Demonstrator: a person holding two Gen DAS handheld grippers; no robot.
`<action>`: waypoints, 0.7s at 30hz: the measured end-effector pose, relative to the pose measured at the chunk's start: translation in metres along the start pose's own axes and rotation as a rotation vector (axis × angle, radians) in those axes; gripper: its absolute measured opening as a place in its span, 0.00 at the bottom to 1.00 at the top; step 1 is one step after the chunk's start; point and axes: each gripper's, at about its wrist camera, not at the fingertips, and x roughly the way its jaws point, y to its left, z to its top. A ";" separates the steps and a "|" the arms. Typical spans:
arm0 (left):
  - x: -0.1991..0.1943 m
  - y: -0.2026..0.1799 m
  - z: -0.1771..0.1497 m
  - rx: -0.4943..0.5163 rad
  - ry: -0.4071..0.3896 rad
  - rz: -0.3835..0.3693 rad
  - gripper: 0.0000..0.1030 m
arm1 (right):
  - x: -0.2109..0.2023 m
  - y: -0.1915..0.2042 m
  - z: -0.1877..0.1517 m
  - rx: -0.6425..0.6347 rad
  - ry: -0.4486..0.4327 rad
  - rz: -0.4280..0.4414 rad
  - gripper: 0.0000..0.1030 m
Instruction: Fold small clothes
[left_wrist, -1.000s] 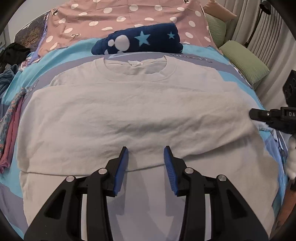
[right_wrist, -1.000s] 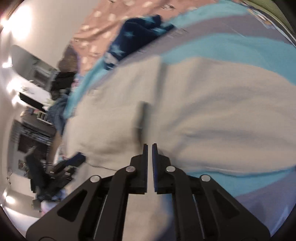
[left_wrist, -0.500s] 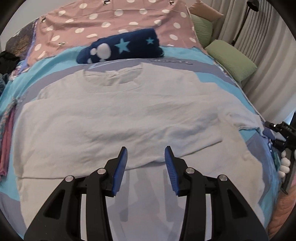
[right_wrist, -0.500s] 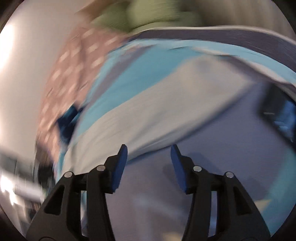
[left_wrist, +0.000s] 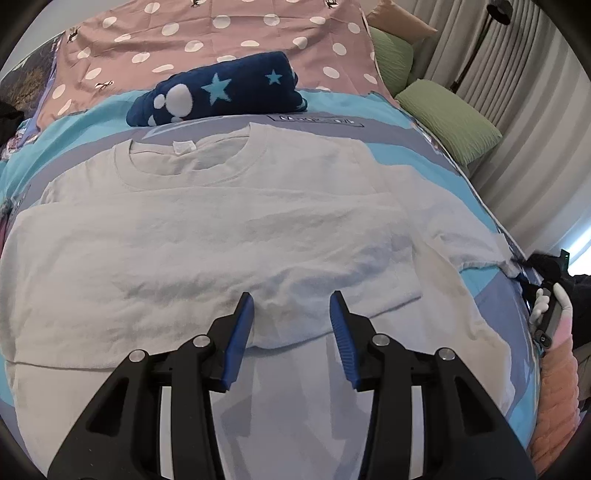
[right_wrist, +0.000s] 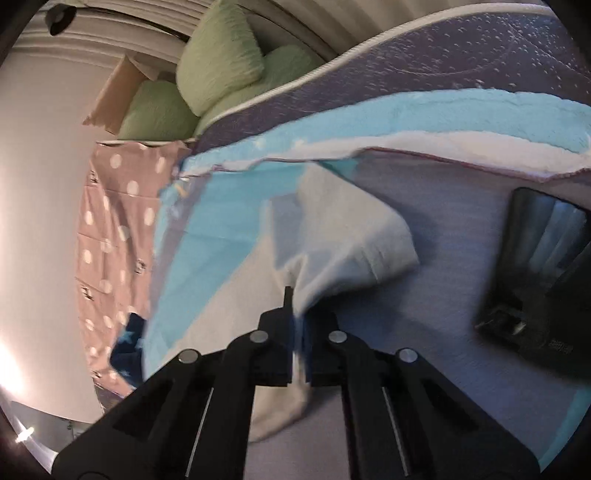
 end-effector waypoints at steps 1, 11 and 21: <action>-0.001 0.002 0.002 -0.009 -0.009 -0.013 0.43 | -0.010 0.014 -0.003 -0.035 -0.001 0.039 0.04; 0.043 0.001 0.022 -0.081 0.113 -0.163 0.45 | -0.027 0.235 -0.146 -0.496 0.245 0.502 0.04; -0.030 0.073 0.000 -0.256 -0.045 -0.273 0.49 | 0.036 0.286 -0.331 -0.794 0.627 0.472 0.04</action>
